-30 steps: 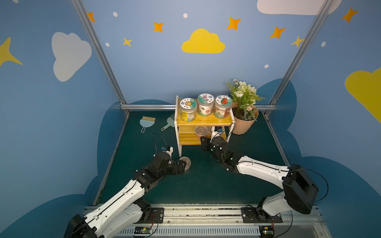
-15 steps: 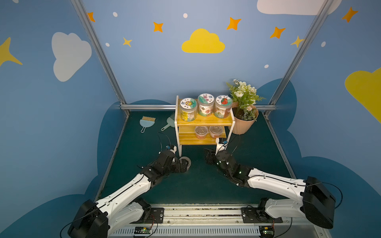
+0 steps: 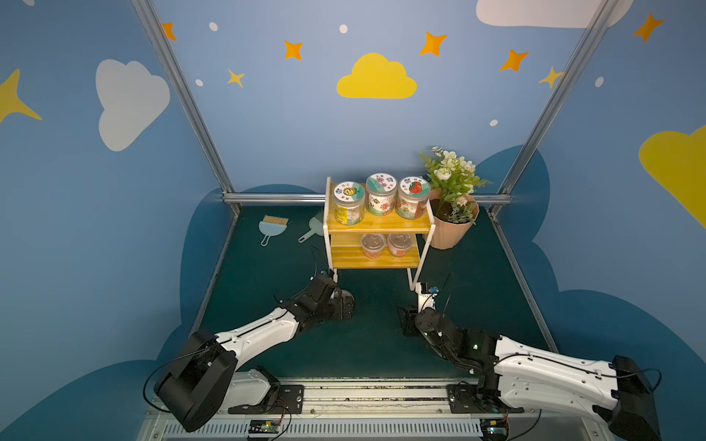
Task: Place the seed container on the shelf
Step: Pick up the seed jar at the center of the board.
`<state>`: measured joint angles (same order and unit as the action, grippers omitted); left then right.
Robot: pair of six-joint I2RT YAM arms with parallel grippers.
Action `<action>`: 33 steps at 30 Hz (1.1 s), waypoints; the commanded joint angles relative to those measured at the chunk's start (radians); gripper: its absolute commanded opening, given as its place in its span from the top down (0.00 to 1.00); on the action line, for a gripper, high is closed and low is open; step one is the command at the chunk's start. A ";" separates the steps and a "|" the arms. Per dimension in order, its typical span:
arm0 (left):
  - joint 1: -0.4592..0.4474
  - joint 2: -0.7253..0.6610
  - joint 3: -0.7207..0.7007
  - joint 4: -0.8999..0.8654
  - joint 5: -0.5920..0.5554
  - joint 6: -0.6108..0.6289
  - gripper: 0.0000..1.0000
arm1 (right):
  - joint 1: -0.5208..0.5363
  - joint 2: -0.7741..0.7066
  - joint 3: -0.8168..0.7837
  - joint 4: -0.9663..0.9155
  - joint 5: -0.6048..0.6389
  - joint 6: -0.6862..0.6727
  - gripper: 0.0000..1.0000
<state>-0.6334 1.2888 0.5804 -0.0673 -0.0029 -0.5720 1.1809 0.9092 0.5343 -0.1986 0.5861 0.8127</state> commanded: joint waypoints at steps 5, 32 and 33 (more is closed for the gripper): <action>-0.094 -0.053 0.013 -0.013 -0.020 -0.026 0.00 | 0.017 -0.123 -0.064 -0.144 0.057 0.020 0.55; -0.106 -0.069 0.079 -0.120 -0.162 0.011 0.00 | 0.018 -0.192 -0.132 -0.134 0.043 0.017 0.54; -0.101 -0.050 0.086 -0.108 -0.155 0.014 0.00 | 0.018 -0.189 -0.130 -0.135 0.040 0.017 0.54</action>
<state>-0.7475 1.2072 0.6296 -0.2184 -0.1715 -0.5808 1.1934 0.7139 0.4095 -0.3401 0.6334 0.8303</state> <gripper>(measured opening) 0.999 0.459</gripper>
